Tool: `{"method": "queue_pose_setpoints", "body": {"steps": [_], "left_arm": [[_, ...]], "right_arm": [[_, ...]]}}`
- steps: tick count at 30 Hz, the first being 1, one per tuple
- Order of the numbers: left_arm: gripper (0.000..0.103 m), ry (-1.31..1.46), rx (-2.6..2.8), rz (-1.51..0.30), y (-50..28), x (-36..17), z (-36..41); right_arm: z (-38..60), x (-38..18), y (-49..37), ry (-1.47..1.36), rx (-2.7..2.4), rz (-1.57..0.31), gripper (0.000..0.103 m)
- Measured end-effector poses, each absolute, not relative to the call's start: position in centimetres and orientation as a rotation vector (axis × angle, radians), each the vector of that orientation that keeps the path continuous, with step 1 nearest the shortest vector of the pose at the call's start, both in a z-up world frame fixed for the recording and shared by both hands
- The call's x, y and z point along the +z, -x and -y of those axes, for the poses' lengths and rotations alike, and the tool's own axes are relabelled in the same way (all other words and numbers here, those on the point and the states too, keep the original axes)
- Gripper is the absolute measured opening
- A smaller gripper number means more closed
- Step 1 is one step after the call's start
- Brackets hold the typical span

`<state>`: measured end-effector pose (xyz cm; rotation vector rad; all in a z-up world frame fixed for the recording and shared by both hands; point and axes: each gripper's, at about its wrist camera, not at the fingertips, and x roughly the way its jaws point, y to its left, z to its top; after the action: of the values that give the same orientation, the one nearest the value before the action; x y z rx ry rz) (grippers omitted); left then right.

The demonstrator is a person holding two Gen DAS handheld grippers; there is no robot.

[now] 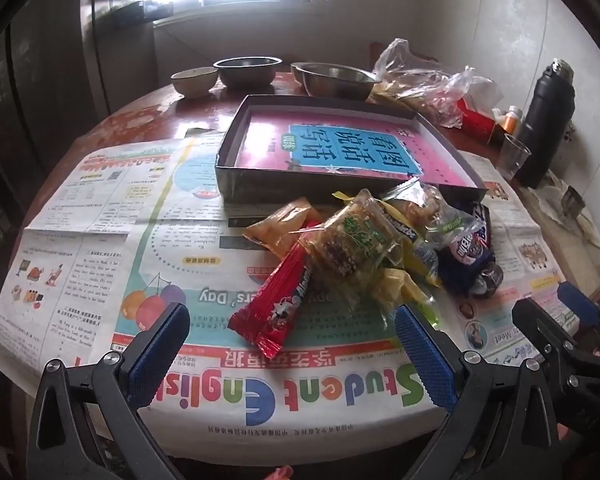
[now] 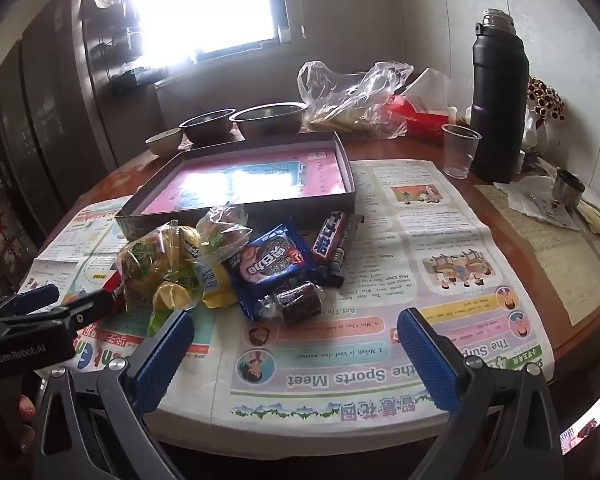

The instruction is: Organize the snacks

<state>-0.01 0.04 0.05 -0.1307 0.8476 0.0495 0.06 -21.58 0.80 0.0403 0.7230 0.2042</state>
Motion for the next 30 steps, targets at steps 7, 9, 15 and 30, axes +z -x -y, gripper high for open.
{"method": "queue_pose_setpoints", "body": {"steps": [7,9,15,30], "left_arm": [[0.102,0.061,0.039,-0.845,0.8,0.0,1.0],[0.102,0.054,0.04,-0.843,1.2,0.1,1.0],[0.102,0.042,0.045,-0.848,0.8,0.1,1.5],[0.102,0.046,0.043,-0.839,1.1,0.1,1.5]], "right_arm": [[21.7,1.1,0.7,-0.077,0.231,-0.721,0.102],[21.8,1.0,0.4,-0.072,0.232,-0.732,0.102],[21.4,1.2,0.9,-0.047,0.219,-0.717,0.102],[21.1,1.4,1.0,-0.033,0.223,-0.704,0.102]]}}
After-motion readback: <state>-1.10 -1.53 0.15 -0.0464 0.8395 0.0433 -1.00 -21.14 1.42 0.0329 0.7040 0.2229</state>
